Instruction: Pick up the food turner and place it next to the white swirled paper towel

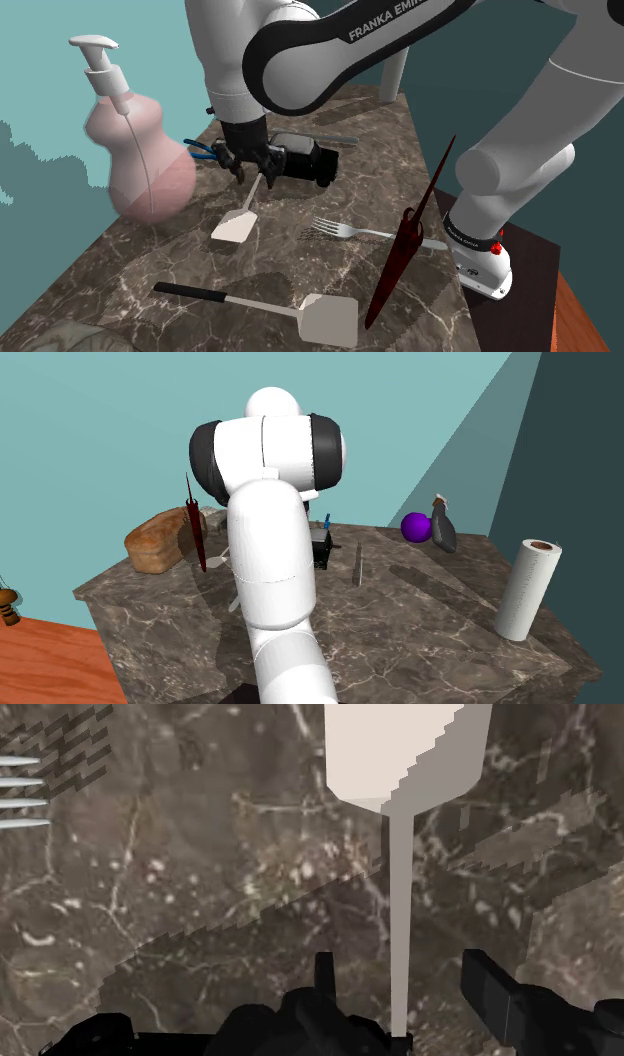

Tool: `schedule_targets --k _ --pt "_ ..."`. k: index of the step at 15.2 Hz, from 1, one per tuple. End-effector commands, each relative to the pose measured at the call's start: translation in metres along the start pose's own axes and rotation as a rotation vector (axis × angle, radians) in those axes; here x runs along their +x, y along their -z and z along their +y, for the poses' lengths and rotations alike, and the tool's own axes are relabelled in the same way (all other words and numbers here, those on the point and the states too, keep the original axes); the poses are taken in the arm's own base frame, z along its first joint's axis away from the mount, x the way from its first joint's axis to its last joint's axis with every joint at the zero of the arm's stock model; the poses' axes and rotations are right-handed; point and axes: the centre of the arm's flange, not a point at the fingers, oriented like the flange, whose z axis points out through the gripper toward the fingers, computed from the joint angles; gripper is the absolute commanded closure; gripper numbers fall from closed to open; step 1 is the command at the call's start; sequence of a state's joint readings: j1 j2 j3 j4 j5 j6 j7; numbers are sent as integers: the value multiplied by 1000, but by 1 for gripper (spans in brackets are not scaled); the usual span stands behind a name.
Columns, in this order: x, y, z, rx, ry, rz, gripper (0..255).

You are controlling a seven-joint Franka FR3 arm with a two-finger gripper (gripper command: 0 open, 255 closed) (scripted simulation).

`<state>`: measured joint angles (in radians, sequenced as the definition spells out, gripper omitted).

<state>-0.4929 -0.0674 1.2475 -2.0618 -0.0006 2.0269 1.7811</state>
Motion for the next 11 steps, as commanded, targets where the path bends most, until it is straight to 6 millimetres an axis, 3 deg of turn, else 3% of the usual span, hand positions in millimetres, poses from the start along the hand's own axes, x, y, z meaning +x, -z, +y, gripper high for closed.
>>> schedule_targets --k 1,9,11 --pt "0 0 0 0 0 0 255" --pt "0 0 0 0 0 0 255" --pt "1 10 0 0 0 0 255"
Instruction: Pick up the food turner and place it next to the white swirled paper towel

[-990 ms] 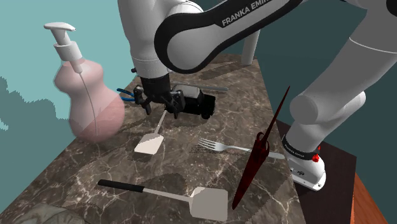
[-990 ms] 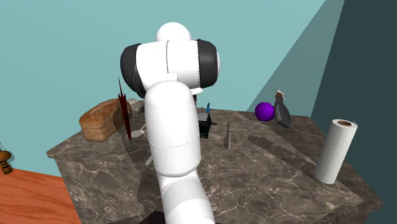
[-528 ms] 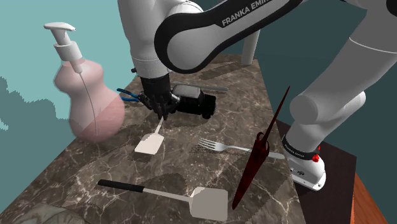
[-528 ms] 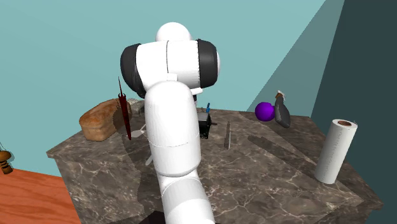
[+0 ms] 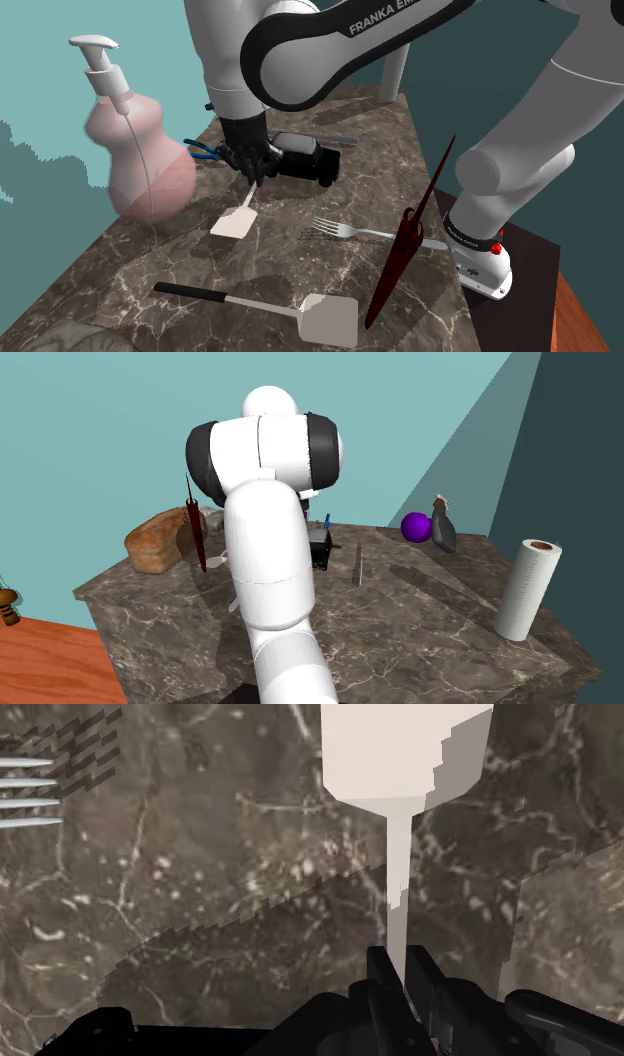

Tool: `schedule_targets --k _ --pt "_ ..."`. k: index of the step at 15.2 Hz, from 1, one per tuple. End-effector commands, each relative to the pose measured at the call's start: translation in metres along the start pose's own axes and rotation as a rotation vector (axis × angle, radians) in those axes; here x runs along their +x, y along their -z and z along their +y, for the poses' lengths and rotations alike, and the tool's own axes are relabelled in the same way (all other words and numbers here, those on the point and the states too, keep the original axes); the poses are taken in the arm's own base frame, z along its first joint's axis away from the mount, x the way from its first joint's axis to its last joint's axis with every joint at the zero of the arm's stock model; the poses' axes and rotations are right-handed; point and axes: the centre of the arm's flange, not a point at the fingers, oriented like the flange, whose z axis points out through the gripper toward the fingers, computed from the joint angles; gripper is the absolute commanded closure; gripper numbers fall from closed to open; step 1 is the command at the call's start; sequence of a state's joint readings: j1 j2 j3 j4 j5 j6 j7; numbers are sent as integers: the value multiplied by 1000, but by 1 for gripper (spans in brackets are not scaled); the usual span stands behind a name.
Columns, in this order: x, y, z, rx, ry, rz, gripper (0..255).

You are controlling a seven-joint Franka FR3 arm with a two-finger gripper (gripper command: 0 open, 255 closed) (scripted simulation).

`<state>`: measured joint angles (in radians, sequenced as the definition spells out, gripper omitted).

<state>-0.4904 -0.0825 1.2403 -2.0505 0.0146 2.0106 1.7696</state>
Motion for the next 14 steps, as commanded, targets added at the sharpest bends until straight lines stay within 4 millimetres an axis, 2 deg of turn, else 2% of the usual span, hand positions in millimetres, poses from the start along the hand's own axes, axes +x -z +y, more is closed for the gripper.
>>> schedule_targets --k 1,14 --pt "1 9 0 0 0 0 255" --pt "5 78 0 0 0 0 255"
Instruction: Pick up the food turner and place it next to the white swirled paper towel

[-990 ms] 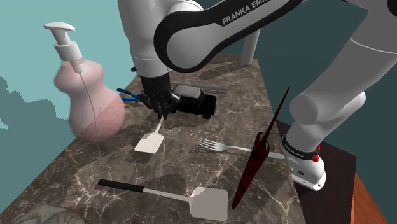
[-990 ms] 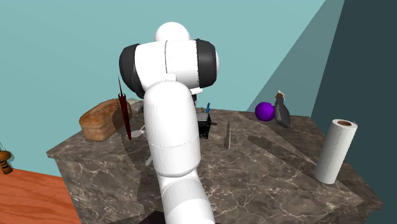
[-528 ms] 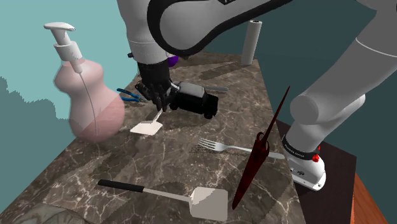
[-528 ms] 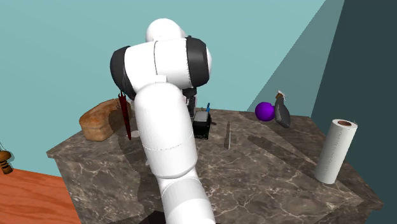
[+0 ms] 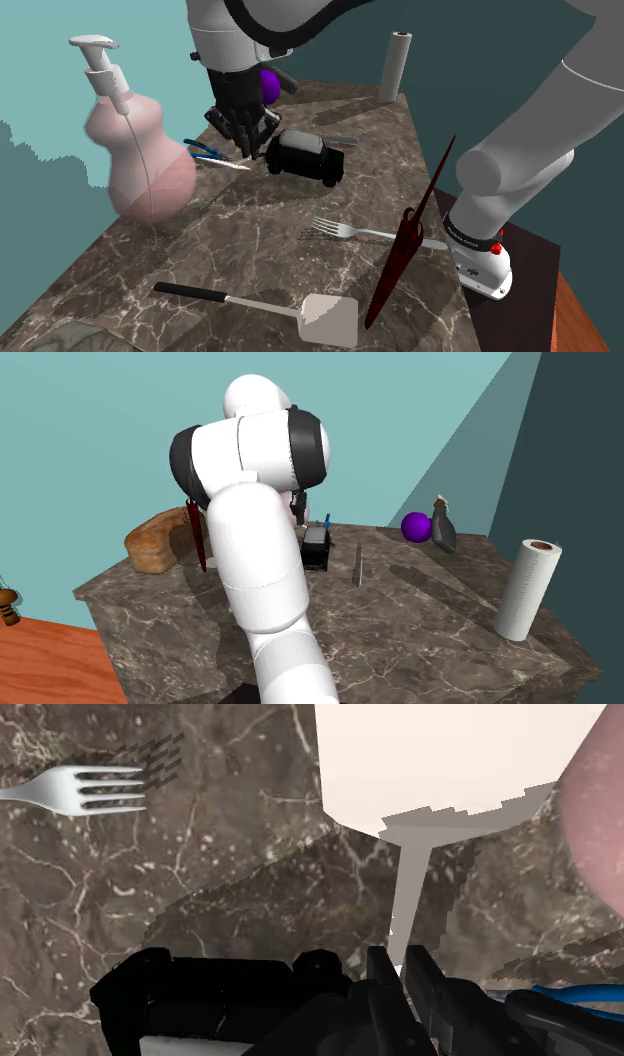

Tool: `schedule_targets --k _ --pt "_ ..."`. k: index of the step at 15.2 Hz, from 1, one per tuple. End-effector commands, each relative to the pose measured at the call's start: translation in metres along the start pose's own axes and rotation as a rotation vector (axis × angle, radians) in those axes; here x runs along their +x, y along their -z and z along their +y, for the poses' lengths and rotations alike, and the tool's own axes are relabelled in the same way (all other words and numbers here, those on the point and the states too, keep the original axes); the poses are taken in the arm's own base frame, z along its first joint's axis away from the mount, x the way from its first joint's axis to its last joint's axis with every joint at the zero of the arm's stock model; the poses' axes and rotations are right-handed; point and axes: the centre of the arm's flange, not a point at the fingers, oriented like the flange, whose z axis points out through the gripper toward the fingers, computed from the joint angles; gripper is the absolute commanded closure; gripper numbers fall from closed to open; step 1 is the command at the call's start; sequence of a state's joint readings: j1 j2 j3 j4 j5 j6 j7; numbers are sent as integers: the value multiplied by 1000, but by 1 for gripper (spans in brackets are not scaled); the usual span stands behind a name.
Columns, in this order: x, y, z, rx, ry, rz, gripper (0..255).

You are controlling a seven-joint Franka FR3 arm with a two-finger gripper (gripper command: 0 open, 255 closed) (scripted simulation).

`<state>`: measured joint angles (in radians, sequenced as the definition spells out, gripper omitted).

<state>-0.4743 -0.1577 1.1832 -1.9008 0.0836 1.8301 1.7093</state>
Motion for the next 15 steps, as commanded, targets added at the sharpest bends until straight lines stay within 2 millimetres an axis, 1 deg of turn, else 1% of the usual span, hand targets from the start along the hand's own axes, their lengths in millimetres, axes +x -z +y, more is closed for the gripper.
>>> schedule_targets --k 1,15 --pt "2 12 1 0 0 0 255" --pt "6 86 1 0 0 0 255"
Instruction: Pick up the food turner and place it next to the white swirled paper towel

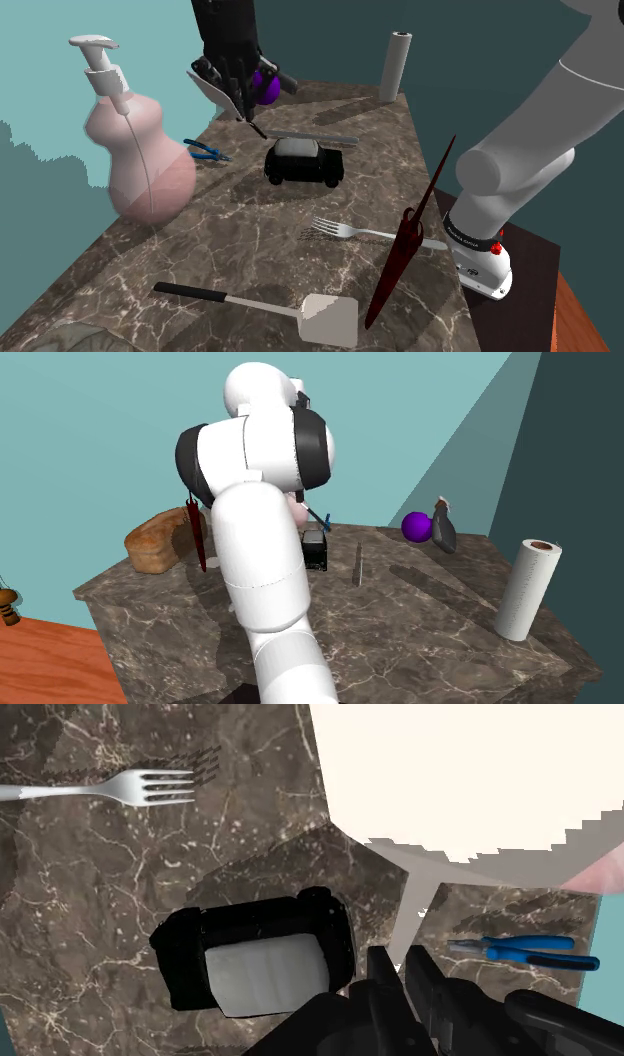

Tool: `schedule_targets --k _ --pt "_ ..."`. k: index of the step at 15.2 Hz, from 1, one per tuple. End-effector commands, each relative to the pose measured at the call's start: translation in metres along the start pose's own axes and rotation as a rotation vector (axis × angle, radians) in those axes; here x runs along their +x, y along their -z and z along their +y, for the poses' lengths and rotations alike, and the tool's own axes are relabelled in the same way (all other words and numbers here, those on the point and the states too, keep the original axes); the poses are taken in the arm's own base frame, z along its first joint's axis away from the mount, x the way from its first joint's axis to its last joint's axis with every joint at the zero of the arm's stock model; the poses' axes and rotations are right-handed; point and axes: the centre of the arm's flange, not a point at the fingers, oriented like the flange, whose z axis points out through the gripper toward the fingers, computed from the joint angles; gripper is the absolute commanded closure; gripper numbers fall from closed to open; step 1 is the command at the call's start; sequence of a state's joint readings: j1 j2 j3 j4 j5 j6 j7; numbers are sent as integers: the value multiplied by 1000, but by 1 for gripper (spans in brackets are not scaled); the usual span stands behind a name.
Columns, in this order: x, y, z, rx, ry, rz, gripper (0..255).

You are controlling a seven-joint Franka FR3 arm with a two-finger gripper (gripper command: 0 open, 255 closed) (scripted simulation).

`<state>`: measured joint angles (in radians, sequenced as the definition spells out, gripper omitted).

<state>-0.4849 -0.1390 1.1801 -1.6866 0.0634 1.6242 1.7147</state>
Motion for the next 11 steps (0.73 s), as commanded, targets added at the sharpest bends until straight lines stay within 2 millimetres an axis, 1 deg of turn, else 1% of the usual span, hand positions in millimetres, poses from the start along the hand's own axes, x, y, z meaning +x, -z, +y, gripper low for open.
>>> schedule_targets --k 1,11 --pt "1 10 0 0 0 0 255" --pt "5 63 0 0 0 0 255"
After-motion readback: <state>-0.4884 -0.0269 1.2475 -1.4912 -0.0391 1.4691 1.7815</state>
